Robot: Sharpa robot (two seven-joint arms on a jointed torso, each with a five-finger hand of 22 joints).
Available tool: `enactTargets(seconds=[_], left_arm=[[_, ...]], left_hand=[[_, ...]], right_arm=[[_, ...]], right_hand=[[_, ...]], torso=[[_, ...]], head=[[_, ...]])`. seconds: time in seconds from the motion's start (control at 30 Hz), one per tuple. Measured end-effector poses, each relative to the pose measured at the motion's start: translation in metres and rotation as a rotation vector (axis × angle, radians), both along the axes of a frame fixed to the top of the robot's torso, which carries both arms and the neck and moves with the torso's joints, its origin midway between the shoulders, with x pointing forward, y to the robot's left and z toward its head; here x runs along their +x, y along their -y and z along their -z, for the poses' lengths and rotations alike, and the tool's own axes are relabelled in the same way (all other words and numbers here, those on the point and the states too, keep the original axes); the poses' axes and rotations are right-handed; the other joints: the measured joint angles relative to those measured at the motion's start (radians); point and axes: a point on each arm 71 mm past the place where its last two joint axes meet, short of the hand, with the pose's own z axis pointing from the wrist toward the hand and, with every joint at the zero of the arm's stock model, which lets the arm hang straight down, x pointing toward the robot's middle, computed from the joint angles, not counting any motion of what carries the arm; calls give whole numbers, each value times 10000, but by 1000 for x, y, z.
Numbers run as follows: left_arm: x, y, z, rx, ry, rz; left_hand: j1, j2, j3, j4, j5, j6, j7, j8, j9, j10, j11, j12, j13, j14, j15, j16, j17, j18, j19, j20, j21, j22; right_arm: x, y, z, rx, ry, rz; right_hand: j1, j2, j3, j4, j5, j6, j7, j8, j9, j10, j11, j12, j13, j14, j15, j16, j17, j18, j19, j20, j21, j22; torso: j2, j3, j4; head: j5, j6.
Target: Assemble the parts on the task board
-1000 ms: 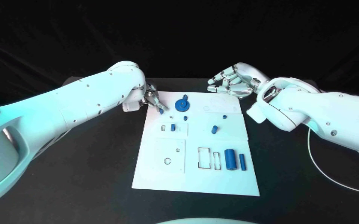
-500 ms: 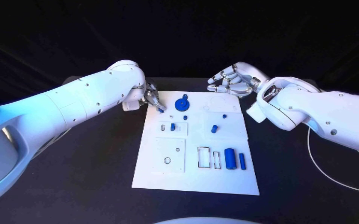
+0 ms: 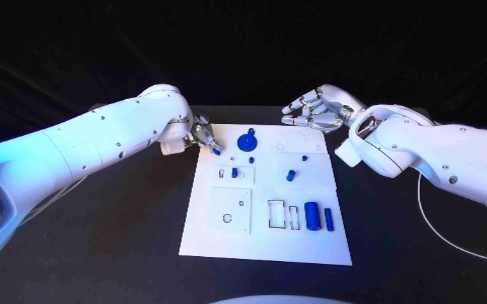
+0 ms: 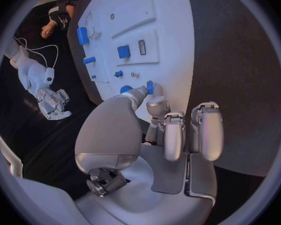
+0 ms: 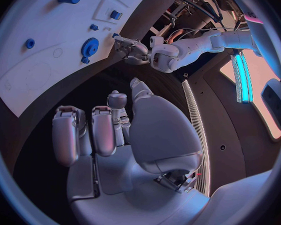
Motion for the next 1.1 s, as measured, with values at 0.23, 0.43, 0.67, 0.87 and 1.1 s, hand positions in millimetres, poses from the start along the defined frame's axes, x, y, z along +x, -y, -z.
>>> enactTargets(seconds=[0.23, 0.43, 0.67, 0.87, 1.1], left_arm=[[-21, -5, 0, -697, 201, 37], [-40, -6, 8, -1149, 337, 46], [-51, -5, 18, -1371, 484, 97], [-54, -3, 21, -1335, 579, 226], [-54, -2, 23, -1208, 580, 349]], left_hand=[[-263, -183, 295, -157, 354, 3, 3, 116, 55, 153, -17, 131, 124, 0, 0, 0, -1, 0, 0, 0, 70, 3], [-382, -301, 460, -267, 676, 78, -34, 166, 56, 251, -43, 201, 182, 0, 1, 0, -1, 0, 0, 1, 130, 8], [-429, -331, 485, -292, 733, 93, -20, 168, 55, 254, -47, 201, 198, 0, 1, 0, -1, 0, 0, 0, 158, 7], [-472, -374, 535, -343, 733, 94, -18, 167, 52, 282, -74, 201, 197, 0, 1, 0, -2, -1, -1, 1, 158, 6], [-534, -436, 631, -440, 732, 95, -17, 167, 49, 284, -76, 201, 206, 0, 1, 0, -2, 0, -1, 1, 158, 5]], right_arm=[[0, 1, 0, -13, -5, 25], [0, 2, 0, -24, -15, 38], [0, 3, 1, -32, -29, 45], [0, 2, 2, -35, -44, 35], [0, 2, 2, -42, -62, 30]], right_hand=[[0, 0, 0, 0, 0, 0, 0, 0, 0, 0, 0, 0, 0, 0, 0, 0, -1, 1, 0, 0, 0, -1], [0, 0, 0, 0, 0, 0, 0, 0, 0, 0, 0, 0, 0, 0, 0, 0, -1, 0, 0, 0, 0, -1], [0, 0, 0, 0, 0, 0, 0, 0, 0, 0, 0, 0, 0, 0, 0, 0, 5, 0, 0, 0, 0, -2], [0, 0, -31, 30, 59, 0, 0, 40, 0, 0, 1, 0, 0, 0, 0, 0, 7, 0, 0, 0, 0, -3], [0, 0, -30, 30, 58, 0, 0, 40, 0, 1, 1, 0, 0, 0, 0, 0, 5, 0, 0, 0, 0, -4]], torso=[[0, 2, 12], [-8, 0, 26], [-22, -17, 58], [-16, -20, 47], [-9, -19, 46]], head=[[-12, -12], [10, -21], [15, -34], [29, -39], [30, -64]])
